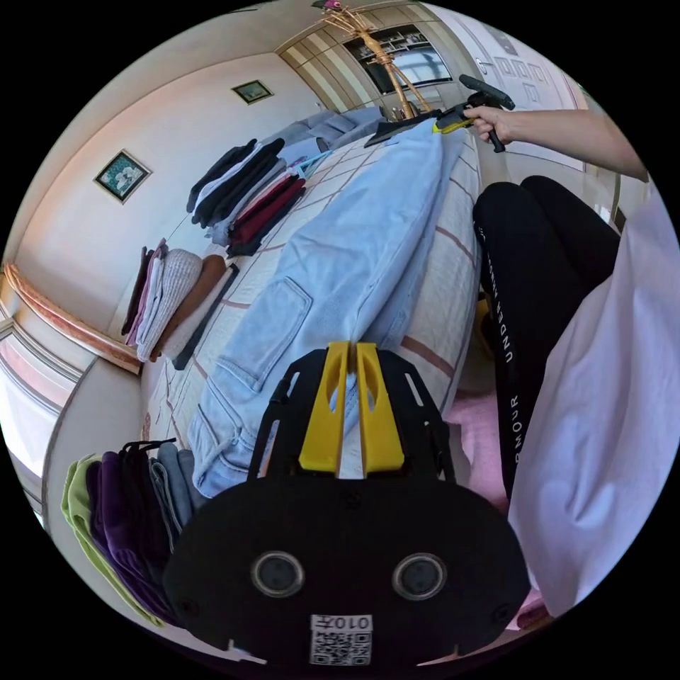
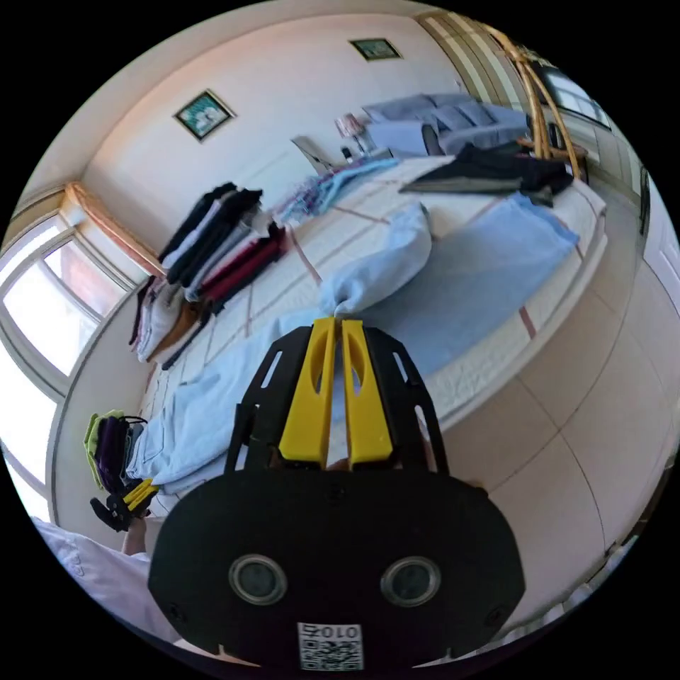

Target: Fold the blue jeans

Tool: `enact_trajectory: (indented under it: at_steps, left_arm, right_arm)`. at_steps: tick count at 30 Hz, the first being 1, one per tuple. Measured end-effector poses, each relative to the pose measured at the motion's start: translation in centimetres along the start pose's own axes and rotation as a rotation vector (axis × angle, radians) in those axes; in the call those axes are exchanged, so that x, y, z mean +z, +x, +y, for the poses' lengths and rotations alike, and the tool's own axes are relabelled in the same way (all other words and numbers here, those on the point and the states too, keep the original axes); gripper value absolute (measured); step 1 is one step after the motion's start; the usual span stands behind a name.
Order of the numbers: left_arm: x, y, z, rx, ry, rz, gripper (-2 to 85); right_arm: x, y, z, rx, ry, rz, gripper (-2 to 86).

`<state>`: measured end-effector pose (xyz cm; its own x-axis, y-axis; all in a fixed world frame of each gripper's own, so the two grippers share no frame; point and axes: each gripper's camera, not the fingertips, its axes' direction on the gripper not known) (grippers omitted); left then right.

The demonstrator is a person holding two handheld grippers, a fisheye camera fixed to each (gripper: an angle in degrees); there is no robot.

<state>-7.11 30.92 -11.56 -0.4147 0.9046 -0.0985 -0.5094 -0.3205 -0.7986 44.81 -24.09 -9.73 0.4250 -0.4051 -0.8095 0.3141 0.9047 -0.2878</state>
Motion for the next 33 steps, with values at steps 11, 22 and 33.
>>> enact_trajectory:
  at_steps: [11, 22, 33]
  left_arm:
    - [-0.3, -2.3, 0.9, -0.052, 0.003, 0.12, 2.6]
    - [-7.4, -13.4, 4.0, -0.373, -0.031, -0.177, 4.6]
    - [-0.5, -13.9, 5.7, -0.365, -0.277, -0.067, 5.6]
  right_arm:
    - [0.6, 0.4, -1.5, 0.043, -0.16, 0.049, 4.5]
    - [-6.3, -1.7, 1.5, 0.198, 0.127, 0.092, 5.3]
    - [-1.3, -27.1, 2.4, -0.622, -0.167, -0.3, 5.0]
